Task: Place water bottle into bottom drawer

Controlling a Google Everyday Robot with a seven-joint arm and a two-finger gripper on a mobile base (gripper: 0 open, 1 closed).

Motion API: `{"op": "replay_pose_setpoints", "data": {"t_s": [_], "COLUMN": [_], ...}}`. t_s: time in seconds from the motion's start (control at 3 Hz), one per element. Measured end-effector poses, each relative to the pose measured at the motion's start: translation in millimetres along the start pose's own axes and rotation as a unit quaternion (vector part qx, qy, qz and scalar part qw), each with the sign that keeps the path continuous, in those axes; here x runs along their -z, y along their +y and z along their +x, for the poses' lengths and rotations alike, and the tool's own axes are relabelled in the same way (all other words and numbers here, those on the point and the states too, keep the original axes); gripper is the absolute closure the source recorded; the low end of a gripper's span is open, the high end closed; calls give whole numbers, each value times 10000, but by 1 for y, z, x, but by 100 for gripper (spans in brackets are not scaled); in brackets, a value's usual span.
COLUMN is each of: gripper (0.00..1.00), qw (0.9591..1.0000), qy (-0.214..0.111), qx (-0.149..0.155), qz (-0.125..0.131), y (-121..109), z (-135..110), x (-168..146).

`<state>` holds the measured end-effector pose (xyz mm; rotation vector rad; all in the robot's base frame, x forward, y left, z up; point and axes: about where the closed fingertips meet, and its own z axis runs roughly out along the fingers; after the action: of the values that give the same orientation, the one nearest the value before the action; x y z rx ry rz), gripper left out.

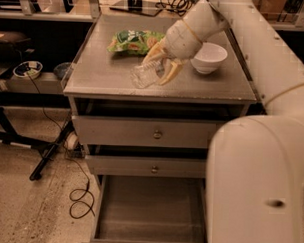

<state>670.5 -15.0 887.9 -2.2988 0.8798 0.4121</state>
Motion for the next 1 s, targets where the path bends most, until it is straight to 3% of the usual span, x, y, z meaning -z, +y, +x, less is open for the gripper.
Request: {"op": "replay_pose_setpoints", "data": {"t_s": [0.67,1.0], "gripper": [100,100], "qw": [9962,9941], "qy": [-732,-944], "qx": [373,462], "qz": [271,266], "y": [48,61], "z": [-33,-45], "x": [-9,-17]}}
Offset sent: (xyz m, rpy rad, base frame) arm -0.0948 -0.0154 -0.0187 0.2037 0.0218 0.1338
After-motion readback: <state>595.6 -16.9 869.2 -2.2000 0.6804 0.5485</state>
